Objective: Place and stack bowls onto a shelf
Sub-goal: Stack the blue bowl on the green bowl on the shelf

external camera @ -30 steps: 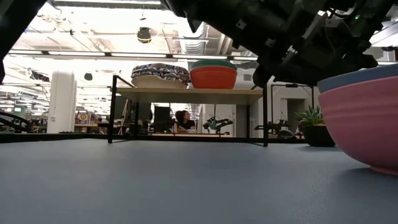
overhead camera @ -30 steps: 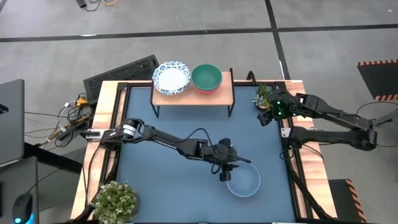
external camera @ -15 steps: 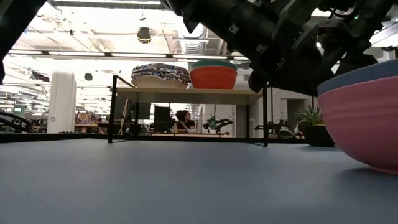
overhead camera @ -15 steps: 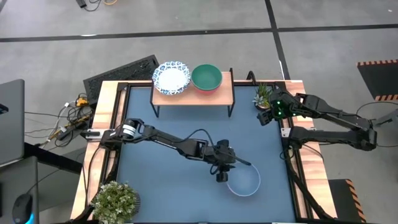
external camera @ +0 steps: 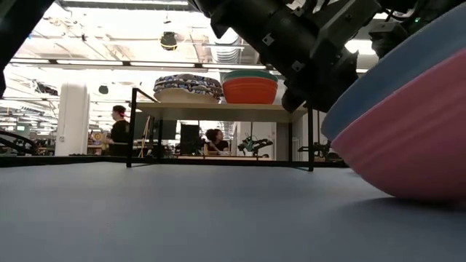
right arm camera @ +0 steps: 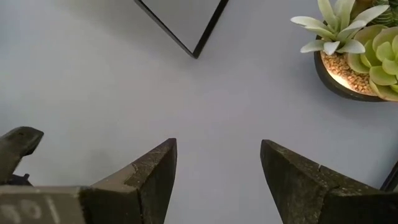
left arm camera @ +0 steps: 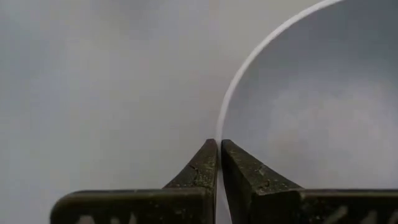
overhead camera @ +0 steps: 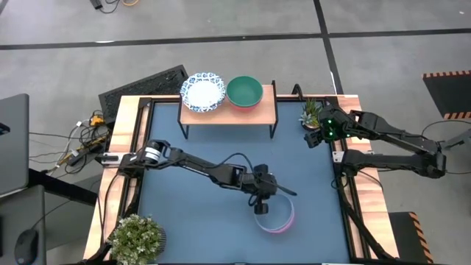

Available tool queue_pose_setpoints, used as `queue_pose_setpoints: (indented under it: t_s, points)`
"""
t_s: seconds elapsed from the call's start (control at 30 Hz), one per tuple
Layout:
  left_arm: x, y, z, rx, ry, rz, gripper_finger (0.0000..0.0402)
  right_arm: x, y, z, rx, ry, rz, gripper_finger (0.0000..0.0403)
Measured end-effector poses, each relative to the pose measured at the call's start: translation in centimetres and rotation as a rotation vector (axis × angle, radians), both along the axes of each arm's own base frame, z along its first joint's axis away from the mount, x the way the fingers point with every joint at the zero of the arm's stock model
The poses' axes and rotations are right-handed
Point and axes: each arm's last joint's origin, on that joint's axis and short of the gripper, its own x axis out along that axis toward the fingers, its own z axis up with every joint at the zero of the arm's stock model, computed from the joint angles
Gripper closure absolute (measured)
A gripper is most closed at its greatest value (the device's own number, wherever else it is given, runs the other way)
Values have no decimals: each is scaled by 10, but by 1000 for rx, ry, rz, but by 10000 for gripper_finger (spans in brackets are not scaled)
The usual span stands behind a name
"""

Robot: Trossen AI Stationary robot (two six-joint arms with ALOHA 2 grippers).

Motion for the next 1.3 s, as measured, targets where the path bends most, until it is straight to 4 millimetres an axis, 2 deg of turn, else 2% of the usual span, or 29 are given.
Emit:
queue_pose_setpoints:
  t_s: [0.3, 0.53, 0.93, 1.17, 1.3]
  points:
    - [-9, 9, 10, 68, 66, 53, 401, 0, 0, 0, 11, -6, -20, 143]
    - [-20, 23, 33, 150, 99, 97, 401, 0, 0, 0, 9, -9, -17, 143]
    - [-42, 47, 68, 132, 162, 161, 401, 0, 0, 0, 10, -10, -18, 143]
    - [-44, 63, 72, 109, 168, 225, 401, 0, 0, 0, 10, -10, -18, 143]
    - [-43, 73, 72, 112, 168, 245, 388, 0, 0, 0, 10, -10, -17, 143]
